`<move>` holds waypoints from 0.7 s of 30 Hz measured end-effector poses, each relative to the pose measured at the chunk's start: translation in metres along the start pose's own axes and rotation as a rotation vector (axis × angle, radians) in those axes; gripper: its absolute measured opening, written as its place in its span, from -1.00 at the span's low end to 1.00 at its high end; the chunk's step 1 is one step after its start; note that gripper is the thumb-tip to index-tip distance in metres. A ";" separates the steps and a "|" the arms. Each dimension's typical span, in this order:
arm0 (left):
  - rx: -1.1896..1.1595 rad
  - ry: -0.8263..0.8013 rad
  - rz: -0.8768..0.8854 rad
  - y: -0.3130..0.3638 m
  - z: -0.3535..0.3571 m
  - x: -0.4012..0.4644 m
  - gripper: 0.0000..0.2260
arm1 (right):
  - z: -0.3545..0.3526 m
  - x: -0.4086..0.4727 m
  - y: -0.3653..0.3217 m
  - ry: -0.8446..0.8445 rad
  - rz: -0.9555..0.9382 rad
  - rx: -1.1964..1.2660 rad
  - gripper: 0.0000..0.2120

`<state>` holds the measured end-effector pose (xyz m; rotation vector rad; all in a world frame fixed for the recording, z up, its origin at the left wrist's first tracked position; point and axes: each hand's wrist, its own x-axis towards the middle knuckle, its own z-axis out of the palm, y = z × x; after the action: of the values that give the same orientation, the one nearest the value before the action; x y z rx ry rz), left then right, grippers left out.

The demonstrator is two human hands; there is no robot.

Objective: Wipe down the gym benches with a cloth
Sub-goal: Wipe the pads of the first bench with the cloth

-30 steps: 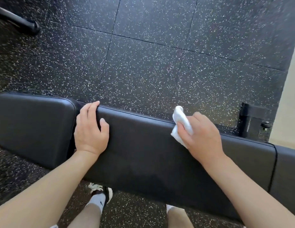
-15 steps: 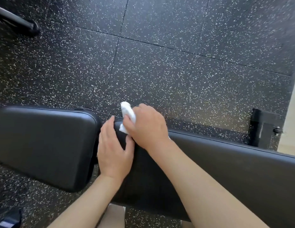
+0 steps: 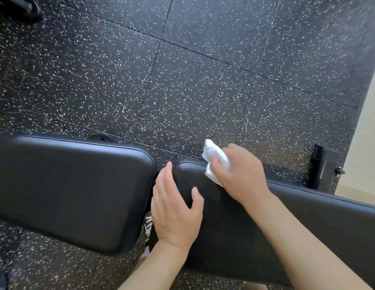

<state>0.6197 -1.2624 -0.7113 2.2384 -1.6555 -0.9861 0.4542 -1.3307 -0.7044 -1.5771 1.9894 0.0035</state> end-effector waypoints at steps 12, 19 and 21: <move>0.038 -0.027 -0.030 0.001 0.001 0.000 -0.39 | 0.029 0.020 -0.068 0.014 -0.170 0.068 -0.48; 0.299 -0.007 0.309 0.012 0.004 0.009 -0.45 | -0.005 -0.016 0.048 0.079 -0.038 0.083 -0.48; 0.359 0.007 0.360 0.015 0.007 0.013 -0.48 | -0.016 -0.028 0.087 0.082 0.022 0.066 -0.48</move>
<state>0.6053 -1.2775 -0.7141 2.0147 -2.2773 -0.6311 0.3729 -1.2853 -0.7091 -1.5361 2.0480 -0.1193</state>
